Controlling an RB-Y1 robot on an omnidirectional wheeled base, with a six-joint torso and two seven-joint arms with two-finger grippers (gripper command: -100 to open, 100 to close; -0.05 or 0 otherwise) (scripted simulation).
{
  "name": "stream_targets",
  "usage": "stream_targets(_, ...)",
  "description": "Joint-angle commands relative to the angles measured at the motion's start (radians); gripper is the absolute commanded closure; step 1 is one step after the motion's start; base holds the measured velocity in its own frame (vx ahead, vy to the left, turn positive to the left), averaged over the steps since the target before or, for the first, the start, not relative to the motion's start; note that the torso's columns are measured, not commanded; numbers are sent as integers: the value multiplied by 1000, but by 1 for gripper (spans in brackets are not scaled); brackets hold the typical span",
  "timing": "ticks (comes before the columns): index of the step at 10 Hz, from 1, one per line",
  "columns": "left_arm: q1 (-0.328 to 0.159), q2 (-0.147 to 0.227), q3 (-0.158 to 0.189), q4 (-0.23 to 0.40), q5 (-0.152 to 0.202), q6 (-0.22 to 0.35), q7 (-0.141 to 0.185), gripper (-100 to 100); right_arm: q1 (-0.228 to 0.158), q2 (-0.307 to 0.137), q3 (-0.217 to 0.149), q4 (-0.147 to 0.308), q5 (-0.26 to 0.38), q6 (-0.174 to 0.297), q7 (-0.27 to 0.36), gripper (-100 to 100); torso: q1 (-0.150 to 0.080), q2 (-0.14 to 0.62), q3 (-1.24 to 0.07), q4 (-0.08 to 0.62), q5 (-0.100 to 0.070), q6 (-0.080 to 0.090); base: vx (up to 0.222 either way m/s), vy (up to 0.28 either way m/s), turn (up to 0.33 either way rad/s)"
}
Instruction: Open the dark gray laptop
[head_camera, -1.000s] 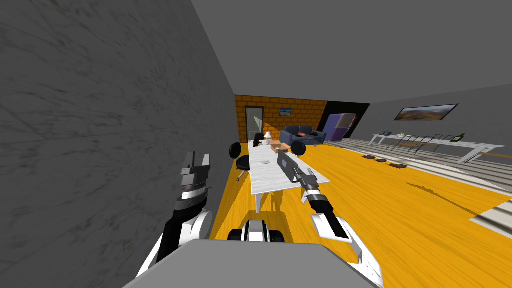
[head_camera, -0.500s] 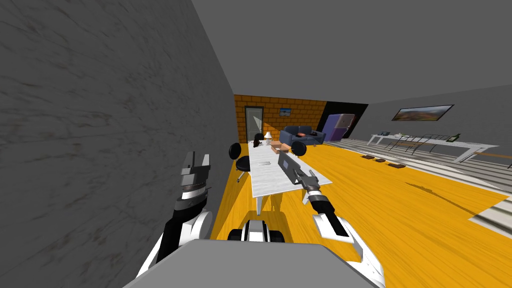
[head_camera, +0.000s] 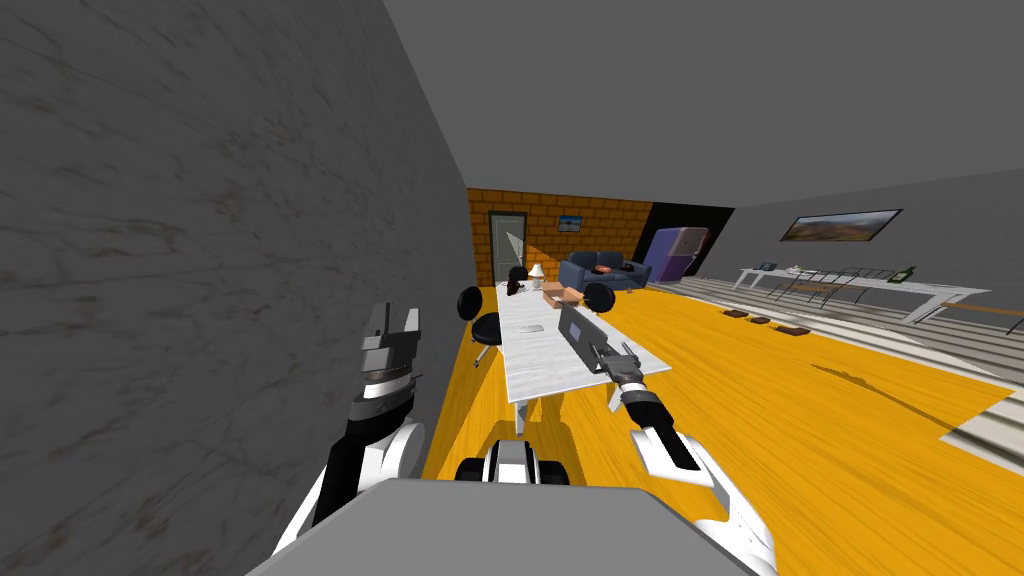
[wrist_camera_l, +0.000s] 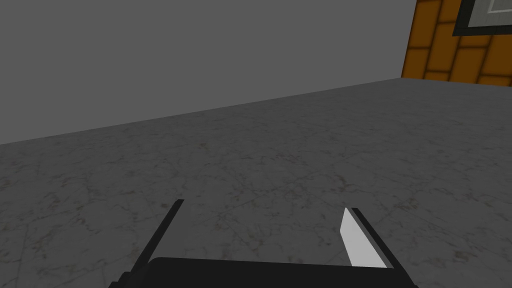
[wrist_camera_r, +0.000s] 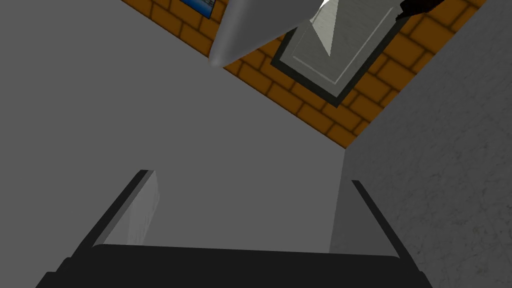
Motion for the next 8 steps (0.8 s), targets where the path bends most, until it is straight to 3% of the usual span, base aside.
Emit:
stream_targets(1,0,0,0,0,0,0,0,0,-14,-18,-12,38,2,21,70,-100,0,0,0,0,0,0,62,16,-16)
stream_targets(2,0,0,0,0,0,0,0,0,-14,-18,-12,38,2,21,72,-100,0,-1,-1,0,0,0,48,16,-10)
stream_targets(4,0,0,0,0,0,0,0,0,-25,-39,-26,77,4,42,135,-100,1,0,0,0,0,0,61,5,-7)
stream_targets(5,0,0,0,0,0,0,0,0,-25,-39,-26,77,4,42,147,-100,-2,-2,-1,0,0,0,109,-219,112)
stream_targets(6,0,0,0,0,0,0,0,0,-25,-39,-26,77,4,42,147,-100,-7,-2,-2,-1,-3,0,15,81,-103)
stream_targets(8,0,0,0,0,0,0,0,0,-35,-59,-37,109,6,60,210,-100,12,3,2,1,4,0,22,120,-42)
